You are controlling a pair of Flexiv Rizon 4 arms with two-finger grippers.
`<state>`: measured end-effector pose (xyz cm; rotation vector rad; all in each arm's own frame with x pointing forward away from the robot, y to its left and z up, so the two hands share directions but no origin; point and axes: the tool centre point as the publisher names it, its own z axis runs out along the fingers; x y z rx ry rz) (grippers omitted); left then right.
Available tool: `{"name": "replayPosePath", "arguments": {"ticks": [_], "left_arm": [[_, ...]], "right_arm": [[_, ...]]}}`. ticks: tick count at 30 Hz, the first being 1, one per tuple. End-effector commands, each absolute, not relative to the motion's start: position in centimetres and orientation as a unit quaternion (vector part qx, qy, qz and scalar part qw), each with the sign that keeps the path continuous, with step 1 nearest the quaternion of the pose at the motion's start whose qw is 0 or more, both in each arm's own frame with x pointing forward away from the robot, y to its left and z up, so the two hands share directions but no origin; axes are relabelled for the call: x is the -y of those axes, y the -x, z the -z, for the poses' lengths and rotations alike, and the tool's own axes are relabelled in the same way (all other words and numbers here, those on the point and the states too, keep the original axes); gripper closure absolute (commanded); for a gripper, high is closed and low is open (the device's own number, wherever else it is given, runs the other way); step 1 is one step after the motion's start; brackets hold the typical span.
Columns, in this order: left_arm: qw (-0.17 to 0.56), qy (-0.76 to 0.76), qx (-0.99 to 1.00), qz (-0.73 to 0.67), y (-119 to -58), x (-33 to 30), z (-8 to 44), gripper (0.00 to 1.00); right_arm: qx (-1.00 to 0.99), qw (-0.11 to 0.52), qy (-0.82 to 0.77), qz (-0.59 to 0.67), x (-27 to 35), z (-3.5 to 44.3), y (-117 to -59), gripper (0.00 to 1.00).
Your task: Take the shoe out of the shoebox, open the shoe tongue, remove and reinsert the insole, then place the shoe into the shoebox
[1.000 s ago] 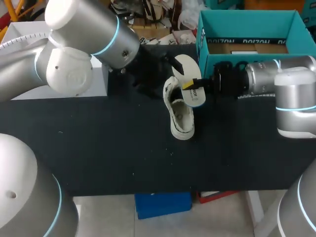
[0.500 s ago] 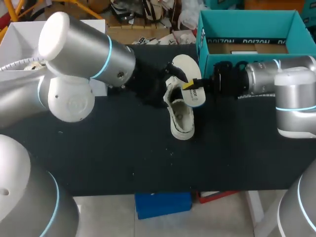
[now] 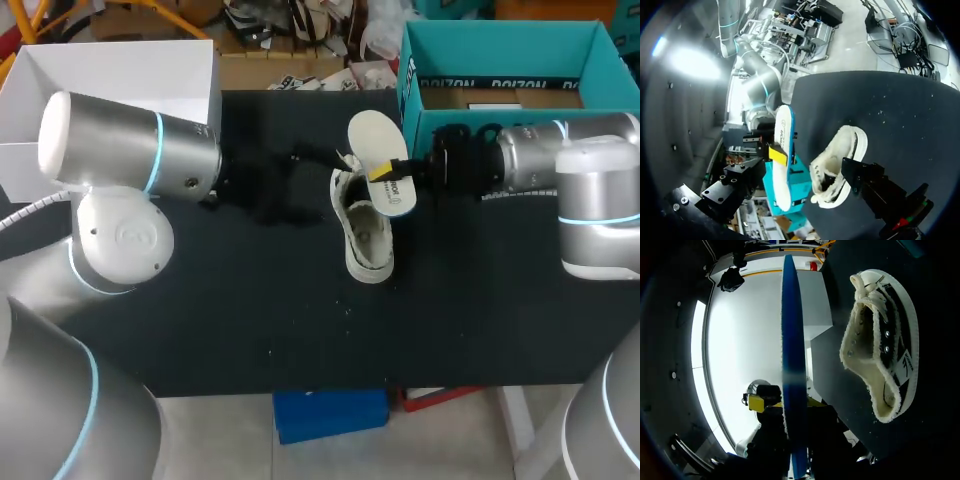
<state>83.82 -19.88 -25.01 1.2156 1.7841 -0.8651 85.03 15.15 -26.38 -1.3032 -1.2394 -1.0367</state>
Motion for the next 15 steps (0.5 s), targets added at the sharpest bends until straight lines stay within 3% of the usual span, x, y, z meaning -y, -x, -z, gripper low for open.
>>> {"name": "replayPosePath", "arguments": {"ticks": [1,15], "left_arm": [[0.496,-0.438,-0.640,0.392,-84.5,19.4,25.7,0.00],[0.554,-0.398,-0.601,0.416,-87.6,20.1,27.0,0.00]], "right_arm": [[0.514,0.507,0.542,0.430,-15.3,26.4,-85.0,1.00],[0.514,0.507,0.542,0.430,-15.3,26.4,-85.0,1.00]]}}
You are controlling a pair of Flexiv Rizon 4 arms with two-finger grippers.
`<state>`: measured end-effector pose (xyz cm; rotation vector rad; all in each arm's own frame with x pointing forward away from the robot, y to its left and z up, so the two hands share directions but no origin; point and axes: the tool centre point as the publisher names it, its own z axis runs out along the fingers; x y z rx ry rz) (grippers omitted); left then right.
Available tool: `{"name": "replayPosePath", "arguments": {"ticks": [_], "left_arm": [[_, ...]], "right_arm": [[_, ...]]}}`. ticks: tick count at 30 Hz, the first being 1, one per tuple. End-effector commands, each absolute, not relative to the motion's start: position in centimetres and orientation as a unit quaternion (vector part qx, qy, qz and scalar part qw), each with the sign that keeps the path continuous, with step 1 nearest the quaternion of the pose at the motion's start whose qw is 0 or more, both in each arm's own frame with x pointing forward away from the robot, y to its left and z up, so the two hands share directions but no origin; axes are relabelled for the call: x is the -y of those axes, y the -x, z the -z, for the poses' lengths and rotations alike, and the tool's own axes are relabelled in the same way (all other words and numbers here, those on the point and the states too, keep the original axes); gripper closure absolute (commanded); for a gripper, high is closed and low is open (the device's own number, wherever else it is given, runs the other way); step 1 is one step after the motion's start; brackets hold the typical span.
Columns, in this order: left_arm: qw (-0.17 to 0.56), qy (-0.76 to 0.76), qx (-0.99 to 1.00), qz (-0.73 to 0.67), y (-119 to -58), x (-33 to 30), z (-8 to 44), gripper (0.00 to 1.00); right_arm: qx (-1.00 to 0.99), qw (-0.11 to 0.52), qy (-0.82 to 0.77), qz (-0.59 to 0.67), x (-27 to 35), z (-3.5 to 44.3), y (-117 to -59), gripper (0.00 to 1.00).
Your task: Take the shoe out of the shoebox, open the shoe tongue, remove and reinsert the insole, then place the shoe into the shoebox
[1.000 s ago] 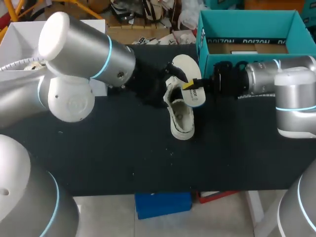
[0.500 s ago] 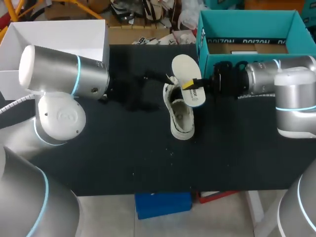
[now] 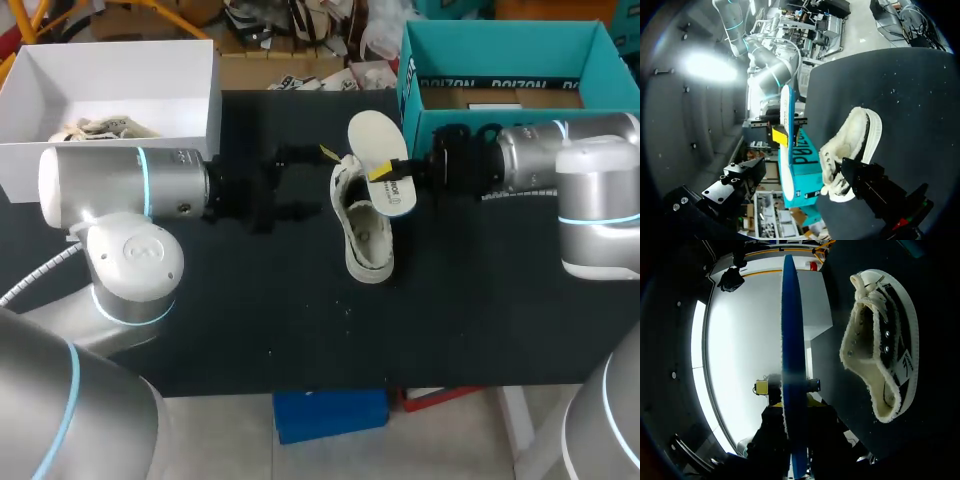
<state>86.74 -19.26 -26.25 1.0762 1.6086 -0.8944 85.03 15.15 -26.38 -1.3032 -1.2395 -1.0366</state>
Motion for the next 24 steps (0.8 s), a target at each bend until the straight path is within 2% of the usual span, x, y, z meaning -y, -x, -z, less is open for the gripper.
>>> {"name": "replayPosePath", "arguments": {"ticks": [1,24], "left_arm": [[0.556,-0.395,-0.598,0.421,-87.8,20.1,27.1,0.00],[0.558,-0.412,-0.606,0.389,-90.1,25.0,26.4,0.00]], "right_arm": [[0.514,0.507,0.542,0.430,-15.3,26.4,-85.0,1.00],[0.514,0.507,0.542,0.430,-15.3,26.4,-85.0,1.00]]}}
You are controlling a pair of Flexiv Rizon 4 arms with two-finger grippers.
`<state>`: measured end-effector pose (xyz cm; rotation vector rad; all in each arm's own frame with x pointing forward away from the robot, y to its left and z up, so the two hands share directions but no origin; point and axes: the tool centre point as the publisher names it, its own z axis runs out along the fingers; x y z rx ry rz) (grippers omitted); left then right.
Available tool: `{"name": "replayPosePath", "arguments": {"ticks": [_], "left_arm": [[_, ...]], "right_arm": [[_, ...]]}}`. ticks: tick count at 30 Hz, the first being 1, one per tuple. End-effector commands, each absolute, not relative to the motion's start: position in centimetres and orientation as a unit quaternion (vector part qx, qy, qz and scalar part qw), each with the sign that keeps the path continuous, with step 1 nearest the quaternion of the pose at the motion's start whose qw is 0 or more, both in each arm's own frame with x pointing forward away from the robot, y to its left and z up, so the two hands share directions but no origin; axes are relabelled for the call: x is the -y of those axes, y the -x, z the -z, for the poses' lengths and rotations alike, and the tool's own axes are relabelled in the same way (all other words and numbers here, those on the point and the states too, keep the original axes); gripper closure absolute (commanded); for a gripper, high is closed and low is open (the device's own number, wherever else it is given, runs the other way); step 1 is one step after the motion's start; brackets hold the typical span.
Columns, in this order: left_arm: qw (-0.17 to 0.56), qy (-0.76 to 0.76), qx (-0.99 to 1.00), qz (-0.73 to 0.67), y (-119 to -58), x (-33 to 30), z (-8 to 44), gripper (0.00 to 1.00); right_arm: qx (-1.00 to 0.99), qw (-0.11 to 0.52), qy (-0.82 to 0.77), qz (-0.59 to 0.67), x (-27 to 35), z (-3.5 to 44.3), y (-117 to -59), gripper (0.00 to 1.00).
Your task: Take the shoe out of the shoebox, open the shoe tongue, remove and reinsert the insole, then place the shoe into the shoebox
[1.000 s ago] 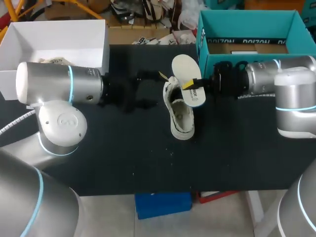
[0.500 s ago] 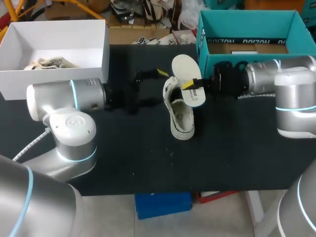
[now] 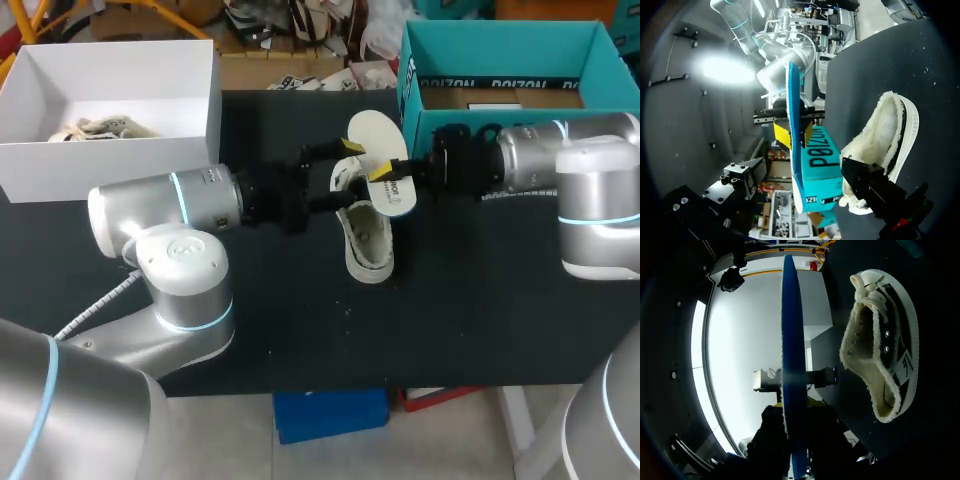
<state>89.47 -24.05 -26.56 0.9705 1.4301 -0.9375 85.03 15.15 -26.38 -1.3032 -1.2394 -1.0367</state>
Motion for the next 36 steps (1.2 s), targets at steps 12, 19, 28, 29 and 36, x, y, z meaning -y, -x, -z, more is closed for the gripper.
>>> {"name": "replayPosePath", "arguments": {"ticks": [12,19,28,29,36], "left_arm": [[0.567,-0.405,-0.596,0.398,-91.8,25.7,26.1,0.51],[0.568,-0.410,-0.592,0.398,-92.3,26.2,25.8,0.56],[0.565,-0.414,-0.591,0.400,-92.4,26.6,26.1,1.00],[0.563,-0.414,-0.593,0.400,-92.2,26.6,26.3,1.00],[0.560,-0.412,-0.600,0.396,-92.1,26.0,26.8,1.00]], "right_arm": [[0.514,0.507,0.542,0.430,-15.3,26.4,-85.0,1.00],[0.514,0.507,0.542,0.430,-15.3,26.4,-85.0,1.00],[0.514,0.507,0.542,0.430,-15.3,26.4,-85.0,1.00],[0.514,0.507,0.542,0.430,-15.3,26.4,-85.0,1.00],[0.513,0.506,0.541,0.434,-15.2,26.4,-85.0,0.51]]}}
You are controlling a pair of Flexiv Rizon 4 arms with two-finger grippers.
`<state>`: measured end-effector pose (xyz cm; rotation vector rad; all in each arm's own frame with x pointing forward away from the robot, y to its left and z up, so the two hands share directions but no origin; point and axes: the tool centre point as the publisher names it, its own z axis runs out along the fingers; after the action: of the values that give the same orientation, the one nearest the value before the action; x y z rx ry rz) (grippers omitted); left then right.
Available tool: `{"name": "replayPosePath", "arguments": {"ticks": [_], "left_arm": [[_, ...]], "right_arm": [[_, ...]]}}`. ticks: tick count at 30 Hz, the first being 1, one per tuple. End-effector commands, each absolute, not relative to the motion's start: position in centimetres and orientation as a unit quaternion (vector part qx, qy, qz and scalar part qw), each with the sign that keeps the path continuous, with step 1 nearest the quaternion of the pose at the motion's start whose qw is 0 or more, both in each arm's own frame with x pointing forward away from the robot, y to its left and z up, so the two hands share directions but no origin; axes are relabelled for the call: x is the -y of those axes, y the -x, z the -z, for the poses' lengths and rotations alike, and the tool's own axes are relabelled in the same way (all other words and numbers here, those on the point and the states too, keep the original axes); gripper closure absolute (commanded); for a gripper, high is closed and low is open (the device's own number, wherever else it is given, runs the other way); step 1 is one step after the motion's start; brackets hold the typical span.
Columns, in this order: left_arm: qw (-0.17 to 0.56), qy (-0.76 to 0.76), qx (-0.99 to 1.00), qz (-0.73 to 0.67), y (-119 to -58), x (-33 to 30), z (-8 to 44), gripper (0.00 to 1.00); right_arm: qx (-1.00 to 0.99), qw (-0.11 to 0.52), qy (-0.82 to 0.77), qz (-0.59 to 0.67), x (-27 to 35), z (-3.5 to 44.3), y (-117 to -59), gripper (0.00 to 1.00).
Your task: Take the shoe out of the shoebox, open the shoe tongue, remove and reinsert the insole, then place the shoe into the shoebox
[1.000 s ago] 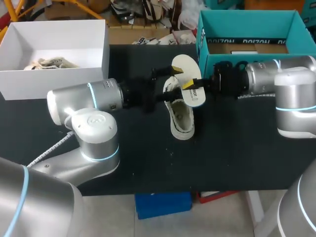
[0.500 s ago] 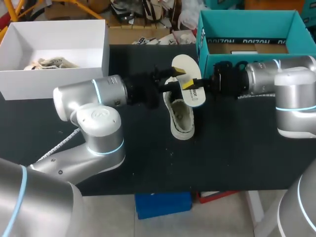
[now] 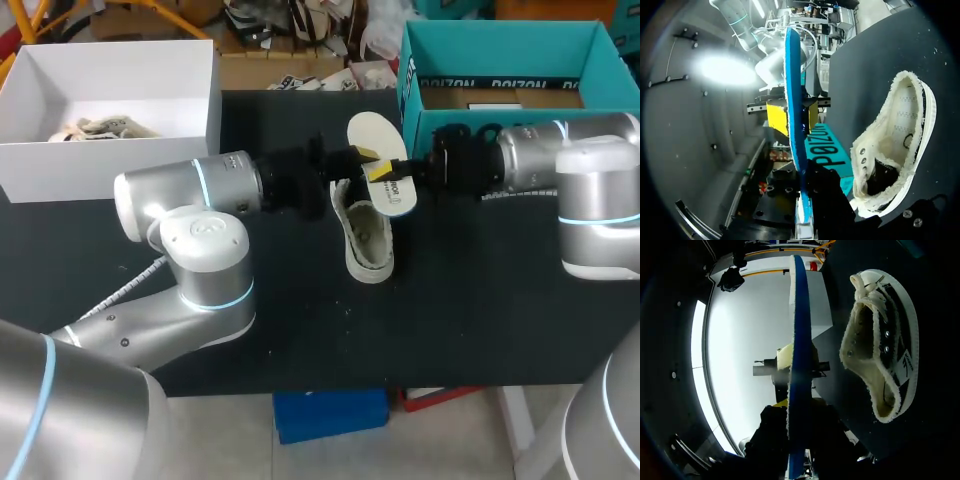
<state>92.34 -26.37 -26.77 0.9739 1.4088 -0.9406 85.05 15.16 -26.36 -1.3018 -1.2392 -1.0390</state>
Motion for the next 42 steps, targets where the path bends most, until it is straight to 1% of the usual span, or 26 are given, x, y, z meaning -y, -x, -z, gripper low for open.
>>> {"name": "replayPosePath", "arguments": {"ticks": [1,2,10,15,21,31,42], "left_arm": [[0.560,-0.412,-0.600,0.395,-92.0,26.0,26.8,1.00],[0.561,-0.412,-0.600,0.394,-92.0,26.0,26.7,1.00],[0.551,-0.415,-0.609,0.391,-90.7,25.5,26.1,1.00],[0.501,-0.419,-0.655,0.380,-88.7,24.9,27.4,1.00],[0.465,-0.415,-0.686,0.375,-86.2,23.1,28.6,1.00],[0.425,-0.421,-0.708,0.375,-81.6,19.7,29.9,1.00],[0.370,-0.428,-0.734,0.376,-77.2,17.4,31.1,1.00]], "right_arm": [[0.513,0.506,0.541,0.434,-15.2,26.4,-85.0,0.13],[0.512,0.504,0.544,0.434,-15.2,26.3,-85.0,0.00],[0.516,0.484,0.562,0.429,-13.8,26.0,-84.4,0.00],[0.510,0.465,0.582,0.431,-12.0,26.1,-84.1,0.00],[0.510,0.443,0.601,0.427,-10.7,26.1,-83.8,0.00],[0.511,0.383,0.656,0.403,-7.2,26.2,-82.0,0.00],[0.485,0.317,0.707,0.406,-2.2,25.0,-78.9,0.00]]}}
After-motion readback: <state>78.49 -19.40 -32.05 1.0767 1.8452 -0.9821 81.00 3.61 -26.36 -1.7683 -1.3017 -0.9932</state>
